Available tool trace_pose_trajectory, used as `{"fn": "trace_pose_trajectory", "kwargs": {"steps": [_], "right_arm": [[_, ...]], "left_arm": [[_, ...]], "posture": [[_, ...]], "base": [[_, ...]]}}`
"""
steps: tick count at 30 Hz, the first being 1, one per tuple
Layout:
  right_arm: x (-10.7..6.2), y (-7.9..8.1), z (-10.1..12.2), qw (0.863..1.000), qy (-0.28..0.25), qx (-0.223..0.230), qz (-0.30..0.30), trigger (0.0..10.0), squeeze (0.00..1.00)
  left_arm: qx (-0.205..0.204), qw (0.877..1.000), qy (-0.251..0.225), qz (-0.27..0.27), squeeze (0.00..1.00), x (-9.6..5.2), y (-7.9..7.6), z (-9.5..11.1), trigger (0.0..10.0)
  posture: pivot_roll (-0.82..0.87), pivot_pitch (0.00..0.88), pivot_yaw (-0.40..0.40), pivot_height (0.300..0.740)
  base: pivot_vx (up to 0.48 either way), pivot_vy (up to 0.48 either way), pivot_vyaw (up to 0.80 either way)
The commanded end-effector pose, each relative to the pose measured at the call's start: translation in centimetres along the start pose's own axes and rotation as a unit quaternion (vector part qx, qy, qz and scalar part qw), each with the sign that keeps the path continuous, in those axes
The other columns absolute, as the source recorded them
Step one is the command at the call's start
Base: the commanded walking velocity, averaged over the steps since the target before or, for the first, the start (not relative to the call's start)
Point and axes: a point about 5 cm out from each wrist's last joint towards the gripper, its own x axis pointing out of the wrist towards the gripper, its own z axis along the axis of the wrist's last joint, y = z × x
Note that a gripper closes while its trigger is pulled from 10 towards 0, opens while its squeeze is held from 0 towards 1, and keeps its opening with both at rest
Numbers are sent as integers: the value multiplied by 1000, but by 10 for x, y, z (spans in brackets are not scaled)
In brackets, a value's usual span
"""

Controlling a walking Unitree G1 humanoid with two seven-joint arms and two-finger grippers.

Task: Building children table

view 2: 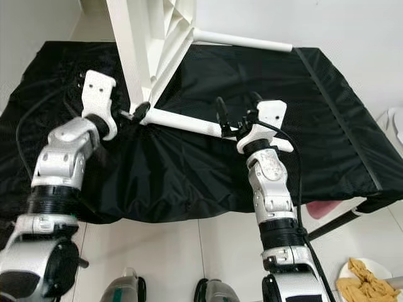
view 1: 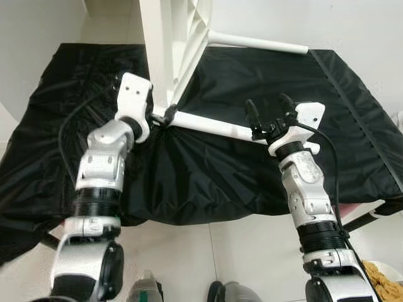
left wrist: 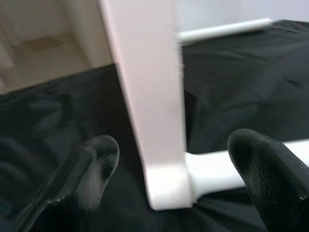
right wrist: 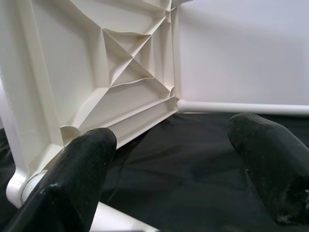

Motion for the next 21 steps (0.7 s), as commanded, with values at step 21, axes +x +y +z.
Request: {"fn": "trace_pose_trajectory", "kwargs": {"steps": [21], "right_arm": [[-17, 6, -21, 999, 11, -33, 11, 10000, 0]], "left_arm": [[-30, 953, -102, 283, 0, -33, 15, -33, 10000]], "posture": [[32, 76, -7, 740]], "base": [[0, 0, 0]]}}
